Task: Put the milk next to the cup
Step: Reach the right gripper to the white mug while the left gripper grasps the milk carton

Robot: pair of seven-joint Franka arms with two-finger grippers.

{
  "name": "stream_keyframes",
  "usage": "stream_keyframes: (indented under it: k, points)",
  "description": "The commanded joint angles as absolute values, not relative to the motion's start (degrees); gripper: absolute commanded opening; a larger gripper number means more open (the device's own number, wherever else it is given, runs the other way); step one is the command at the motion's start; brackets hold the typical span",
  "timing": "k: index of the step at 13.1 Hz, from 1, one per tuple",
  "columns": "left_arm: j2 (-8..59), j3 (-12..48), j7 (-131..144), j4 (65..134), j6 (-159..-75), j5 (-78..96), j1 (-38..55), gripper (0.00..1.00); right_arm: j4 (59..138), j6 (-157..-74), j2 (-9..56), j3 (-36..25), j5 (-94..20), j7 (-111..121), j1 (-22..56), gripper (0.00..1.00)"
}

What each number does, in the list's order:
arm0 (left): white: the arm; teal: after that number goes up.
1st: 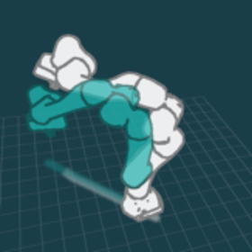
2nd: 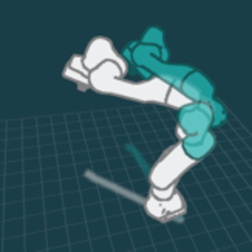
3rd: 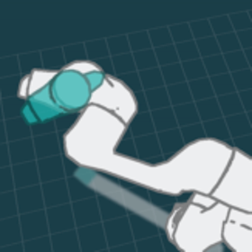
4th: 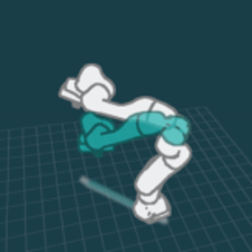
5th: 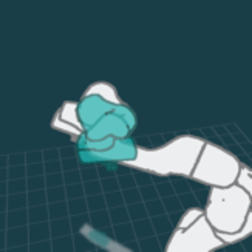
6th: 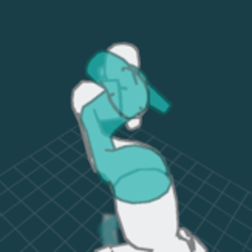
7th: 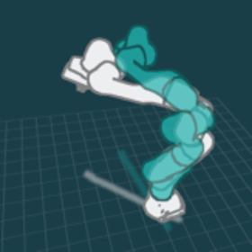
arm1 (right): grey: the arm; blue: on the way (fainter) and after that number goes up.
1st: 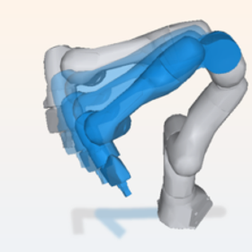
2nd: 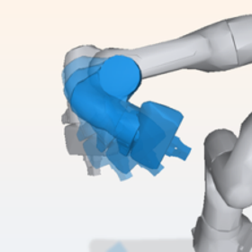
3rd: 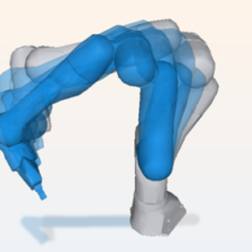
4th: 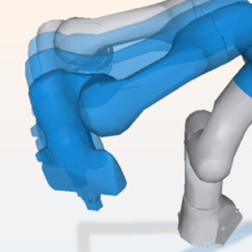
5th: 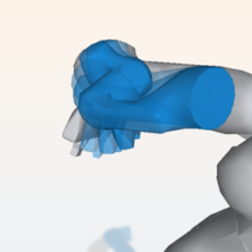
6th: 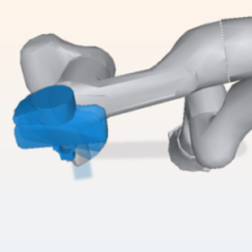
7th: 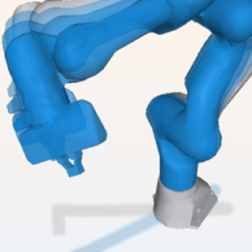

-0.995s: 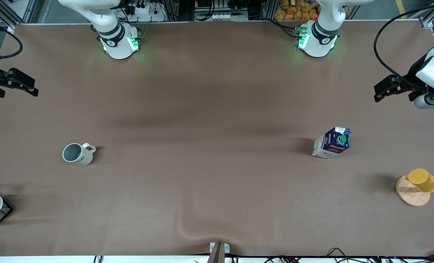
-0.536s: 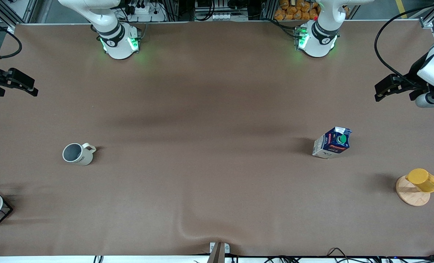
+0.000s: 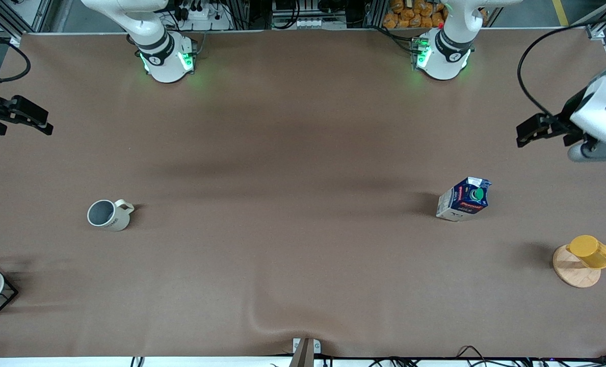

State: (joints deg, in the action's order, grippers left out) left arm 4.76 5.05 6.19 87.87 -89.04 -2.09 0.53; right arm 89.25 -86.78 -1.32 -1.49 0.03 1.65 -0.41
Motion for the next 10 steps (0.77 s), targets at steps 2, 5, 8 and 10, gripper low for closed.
stream_keyframes:
  k: [2,5,8,10]
  points:
    - [6.2,5.4,5.1,93.1,-96.5,-1.9,0.0,1.00,89.8,-88.6,0.1,-1.2,-0.5,1.6,0.8,1.00]
    - [6.4,5.5,4.9,99.9,-104.4,-2.0,0.0,1.00,89.9,-91.0,3.8,-1.2,-0.5,2.2,0.6,1.00]
    - [6.9,5.5,4.3,105.9,-112.1,-2.1,0.2,1.00,90.2,-95.5,8.9,-1.2,-0.6,5.0,0.2,1.00]
    - [8.4,5.7,2.2,108.0,-115.8,-2.1,0.4,1.00,90.3,-97.2,13.2,-1.2,-0.6,5.1,-0.8,1.00]
